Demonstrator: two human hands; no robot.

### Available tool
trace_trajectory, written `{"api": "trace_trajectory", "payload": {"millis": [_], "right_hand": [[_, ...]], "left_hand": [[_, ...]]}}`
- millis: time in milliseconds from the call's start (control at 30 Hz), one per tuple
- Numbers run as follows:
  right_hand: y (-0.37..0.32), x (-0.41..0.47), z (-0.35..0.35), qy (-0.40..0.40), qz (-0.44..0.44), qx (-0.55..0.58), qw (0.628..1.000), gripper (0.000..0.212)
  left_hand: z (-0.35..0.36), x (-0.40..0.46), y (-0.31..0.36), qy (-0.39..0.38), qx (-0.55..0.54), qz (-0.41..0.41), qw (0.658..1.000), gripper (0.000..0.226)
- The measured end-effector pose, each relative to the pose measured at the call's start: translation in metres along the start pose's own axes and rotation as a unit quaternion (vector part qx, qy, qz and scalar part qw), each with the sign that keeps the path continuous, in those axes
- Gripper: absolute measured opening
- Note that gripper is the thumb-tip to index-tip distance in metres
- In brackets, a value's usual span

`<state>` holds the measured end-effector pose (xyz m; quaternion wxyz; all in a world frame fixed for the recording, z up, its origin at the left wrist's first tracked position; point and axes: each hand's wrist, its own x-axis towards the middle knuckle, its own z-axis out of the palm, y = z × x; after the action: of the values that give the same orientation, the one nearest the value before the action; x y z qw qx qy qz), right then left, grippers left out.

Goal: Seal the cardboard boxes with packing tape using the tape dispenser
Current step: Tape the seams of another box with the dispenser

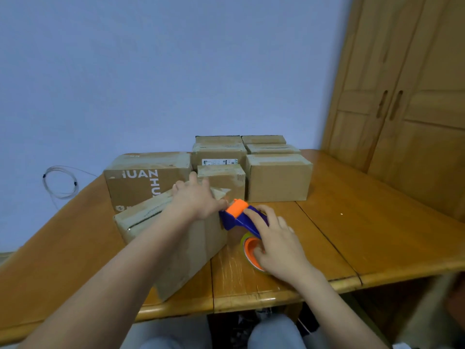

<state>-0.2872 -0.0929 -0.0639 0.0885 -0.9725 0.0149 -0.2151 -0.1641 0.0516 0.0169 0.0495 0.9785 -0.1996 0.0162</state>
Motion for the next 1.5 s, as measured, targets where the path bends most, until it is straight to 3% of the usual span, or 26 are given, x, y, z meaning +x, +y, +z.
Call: {"api": "trace_trajectory", "payload": {"millis": [333, 900, 1500], "right_hand": [[-0.013, -0.010, -0.005, -0.034, 0.013, -0.021, 0.999, 0.079], [-0.021, 0.010, -0.022, -0.105, 0.044, -0.089, 0.990, 0.084], [-0.047, 0.061, -0.071, -0.137, -0.058, -0.282, 0.948, 0.042]], "left_hand": [[-0.005, 0.005, -0.018, -0.009, -0.062, 0.049, 0.997, 0.092], [0.003, 0.011, -0.015, 0.004, -0.018, 0.065, 0.998, 0.100], [0.004, 0.010, -0.011, 0.016, -0.052, 0.051, 0.997, 0.097]]}}
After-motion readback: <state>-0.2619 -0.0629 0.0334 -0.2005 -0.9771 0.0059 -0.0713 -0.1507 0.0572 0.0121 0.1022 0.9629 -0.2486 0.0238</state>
